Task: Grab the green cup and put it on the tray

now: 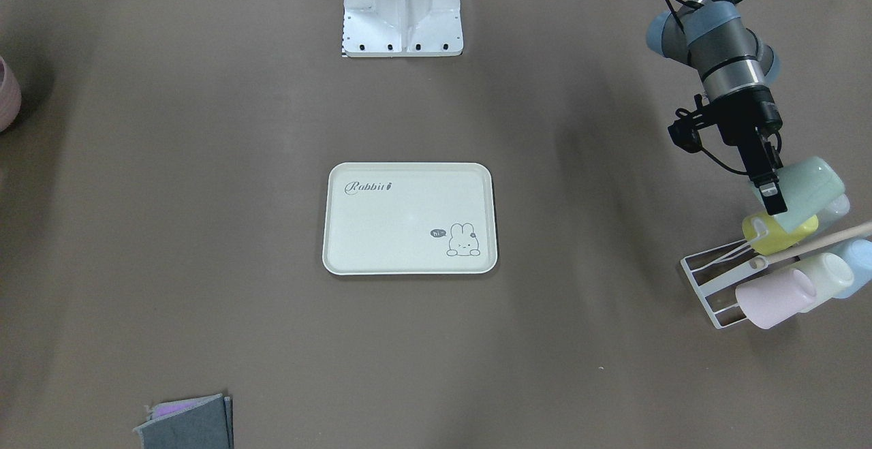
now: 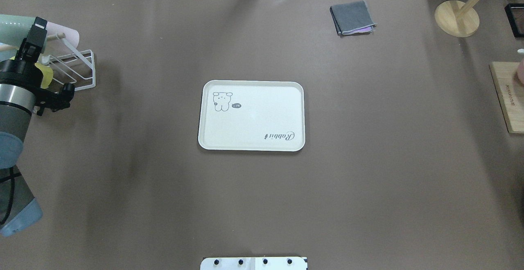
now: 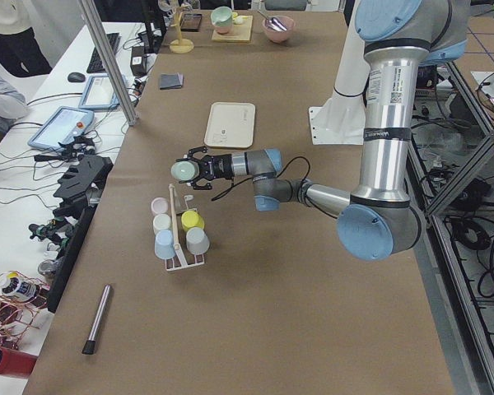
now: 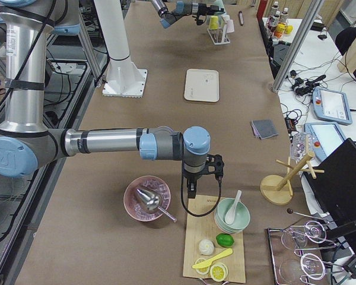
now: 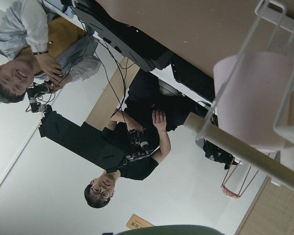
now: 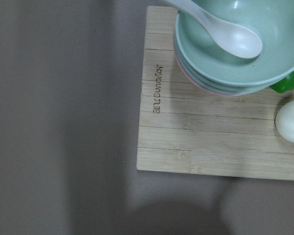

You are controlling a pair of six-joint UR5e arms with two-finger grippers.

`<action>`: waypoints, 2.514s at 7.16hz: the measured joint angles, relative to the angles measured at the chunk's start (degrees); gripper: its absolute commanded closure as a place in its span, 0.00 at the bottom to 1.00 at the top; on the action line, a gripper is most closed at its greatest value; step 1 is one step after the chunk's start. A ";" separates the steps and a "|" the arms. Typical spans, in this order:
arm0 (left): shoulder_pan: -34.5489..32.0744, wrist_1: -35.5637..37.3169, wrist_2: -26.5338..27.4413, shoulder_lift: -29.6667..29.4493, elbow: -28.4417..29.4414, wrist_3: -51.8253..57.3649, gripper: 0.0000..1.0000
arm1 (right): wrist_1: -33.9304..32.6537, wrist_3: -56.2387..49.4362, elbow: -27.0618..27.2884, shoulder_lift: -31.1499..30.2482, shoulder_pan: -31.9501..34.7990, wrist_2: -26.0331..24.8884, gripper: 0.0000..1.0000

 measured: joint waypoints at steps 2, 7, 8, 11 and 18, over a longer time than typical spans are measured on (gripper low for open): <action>0.25 -0.53 -3.79 -0.17 -3.53 -13.50 0.29 | 0.00 -0.16 0.00 -0.18 0.11 -0.07 0.00; 5.55 4.19 -16.44 -13.90 -1.01 -56.55 0.28 | 0.00 -0.61 0.01 -0.39 0.48 -0.70 0.00; 7.04 5.90 -16.67 -19.93 2.71 -62.85 0.28 | 0.00 -0.54 0.00 -0.42 0.47 -0.92 0.00; 10.19 7.07 -17.18 -29.91 10.18 -82.44 0.28 | 0.04 -0.15 0.08 -0.28 0.45 -1.36 0.00; 17.77 -1.51 -18.23 -34.51 20.68 -108.21 0.24 | 0.00 -0.16 0.35 -0.40 0.44 -1.82 0.00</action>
